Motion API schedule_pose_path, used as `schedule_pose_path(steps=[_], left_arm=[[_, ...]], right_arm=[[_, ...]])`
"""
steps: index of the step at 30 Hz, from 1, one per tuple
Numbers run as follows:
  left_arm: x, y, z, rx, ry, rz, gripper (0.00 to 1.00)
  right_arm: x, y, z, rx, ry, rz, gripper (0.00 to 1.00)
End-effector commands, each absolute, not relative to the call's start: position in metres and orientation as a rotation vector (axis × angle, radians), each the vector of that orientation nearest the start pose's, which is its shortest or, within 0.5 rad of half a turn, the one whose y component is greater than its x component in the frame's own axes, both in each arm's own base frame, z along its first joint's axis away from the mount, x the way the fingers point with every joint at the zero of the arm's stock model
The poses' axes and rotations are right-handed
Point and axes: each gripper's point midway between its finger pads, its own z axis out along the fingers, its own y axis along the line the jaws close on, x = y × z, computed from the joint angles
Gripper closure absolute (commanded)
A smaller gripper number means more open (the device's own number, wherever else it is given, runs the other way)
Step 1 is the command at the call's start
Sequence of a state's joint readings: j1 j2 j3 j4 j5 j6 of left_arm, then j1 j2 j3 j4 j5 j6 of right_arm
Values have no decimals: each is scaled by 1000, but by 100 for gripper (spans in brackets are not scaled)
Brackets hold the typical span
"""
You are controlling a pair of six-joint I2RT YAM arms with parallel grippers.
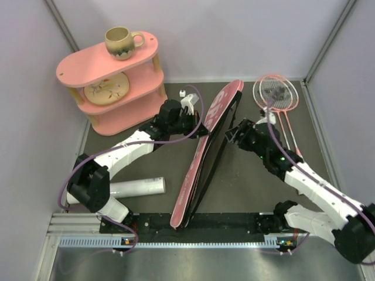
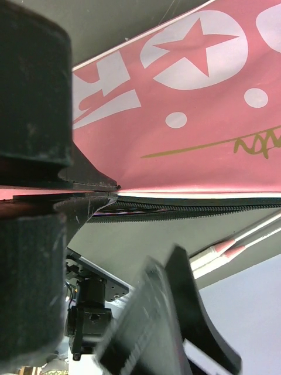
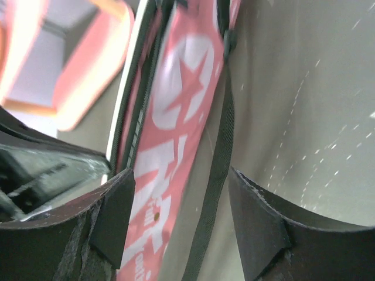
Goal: Pack up the badminton gear
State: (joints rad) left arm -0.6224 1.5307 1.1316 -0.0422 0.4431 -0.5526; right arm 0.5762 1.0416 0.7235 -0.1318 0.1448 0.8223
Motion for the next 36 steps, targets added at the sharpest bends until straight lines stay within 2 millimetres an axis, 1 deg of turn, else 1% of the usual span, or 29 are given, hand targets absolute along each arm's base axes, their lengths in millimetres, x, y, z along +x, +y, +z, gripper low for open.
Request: schedule_pose_path(steps=[1, 2, 3, 5, 6, 7, 10, 11, 12, 13, 14, 20, 23, 25, 26, 28, 29, 30, 32, 33, 34, 35, 36], left_arm=[[308, -342, 239, 399, 2026, -1225, 100], [308, -342, 239, 398, 2023, -1226, 100], [308, -343, 240, 396, 2024, -1232, 100], [307, -343, 240, 394, 2026, -1240, 100], [307, -344, 240, 392, 2026, -1244, 100], [307, -344, 238, 392, 2028, -1246, 100], [307, -345, 236, 387, 2034, -1250, 100], [307, -345, 237, 390, 2033, -1255, 100], [307, -345, 237, 391, 2031, -1255, 100], [307, -344, 236, 389, 2034, -1251, 100], [307, -344, 237, 391, 2031, -1250, 100], [307, -346, 236, 390, 2033, -1257, 100], [307, -346, 237, 388, 2033, -1265, 100], [308, -346, 239, 387, 2028, -1264, 100], [308, -346, 238, 391, 2026, -1261, 100], [309, -346, 240, 389, 2021, -1253, 100], [309, -345, 238, 390, 2024, -1246, 100], [309, -345, 237, 388, 2028, -1242, 100], [309, -345, 238, 389, 2027, -1242, 100], [309, -345, 237, 384, 2030, -1244, 100], [309, -345, 236, 384, 2033, -1250, 100], [308, -346, 237, 379, 2035, -1258, 100], [308, -346, 237, 379, 2034, -1260, 100]], right_arm=[[295, 161, 226, 373, 1917, 732, 35], [299, 157, 228, 372, 1910, 740, 32], [299, 165, 233, 330, 1905, 794, 31], [305, 174, 238, 290, 1911, 832, 29], [307, 183, 244, 257, 1900, 881, 29], [311, 189, 244, 245, 1908, 904, 29], [320, 202, 254, 236, 1869, 986, 29], [324, 206, 247, 242, 1889, 989, 29], [326, 208, 244, 242, 1897, 994, 29], [329, 211, 247, 239, 1889, 1005, 30], [331, 212, 243, 248, 1898, 1014, 31], [330, 219, 234, 251, 1914, 1043, 34], [331, 221, 226, 262, 1939, 1036, 37], [332, 225, 217, 270, 1967, 1025, 39], [329, 229, 210, 263, 1991, 1017, 43], [331, 230, 203, 275, 2014, 976, 48], [328, 233, 200, 265, 2024, 962, 57], [329, 229, 197, 285, 2030, 920, 60], [330, 229, 195, 288, 2037, 891, 64], [331, 230, 196, 288, 2039, 880, 64], [333, 232, 191, 295, 2057, 873, 63], [336, 233, 188, 293, 2069, 865, 57], [340, 237, 195, 284, 2057, 873, 54]])
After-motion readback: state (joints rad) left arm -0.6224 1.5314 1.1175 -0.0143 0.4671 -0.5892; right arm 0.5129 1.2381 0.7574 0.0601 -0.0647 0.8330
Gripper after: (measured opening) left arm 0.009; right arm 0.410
